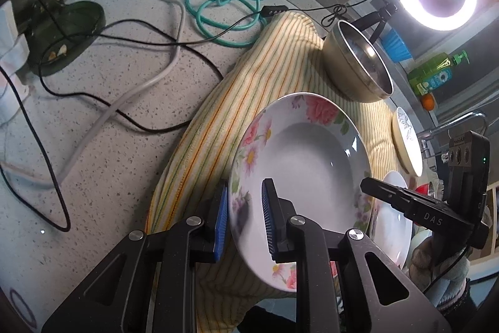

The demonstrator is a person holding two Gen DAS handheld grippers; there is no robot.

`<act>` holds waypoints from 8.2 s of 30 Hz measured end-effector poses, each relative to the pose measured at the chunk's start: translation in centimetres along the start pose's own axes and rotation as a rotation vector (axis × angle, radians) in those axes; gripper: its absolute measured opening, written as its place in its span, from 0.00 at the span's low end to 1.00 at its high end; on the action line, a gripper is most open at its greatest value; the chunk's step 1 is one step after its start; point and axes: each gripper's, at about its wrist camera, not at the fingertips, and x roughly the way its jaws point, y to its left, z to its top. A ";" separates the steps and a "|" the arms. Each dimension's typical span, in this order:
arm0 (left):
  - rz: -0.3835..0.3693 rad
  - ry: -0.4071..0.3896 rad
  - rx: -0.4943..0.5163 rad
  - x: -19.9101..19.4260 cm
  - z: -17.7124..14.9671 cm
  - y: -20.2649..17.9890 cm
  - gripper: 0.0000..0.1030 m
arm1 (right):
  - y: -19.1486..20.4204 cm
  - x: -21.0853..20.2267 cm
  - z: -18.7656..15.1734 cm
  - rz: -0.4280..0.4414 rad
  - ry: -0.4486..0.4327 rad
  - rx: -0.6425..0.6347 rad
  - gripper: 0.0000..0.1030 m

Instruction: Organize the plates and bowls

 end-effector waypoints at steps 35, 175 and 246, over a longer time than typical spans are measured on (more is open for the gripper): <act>-0.187 0.124 0.327 3.3 -0.8 -13.8 0.19 | -10.5 -10.8 -10.0 -0.106 -0.127 0.343 0.13; -0.207 0.291 0.460 21.4 10.2 -31.4 0.25 | -34.9 -14.1 1.8 -0.177 -0.219 0.792 0.24; -0.259 0.113 0.492 6.1 4.3 -23.4 0.15 | -18.0 -18.5 -6.8 -0.063 -0.265 0.606 0.16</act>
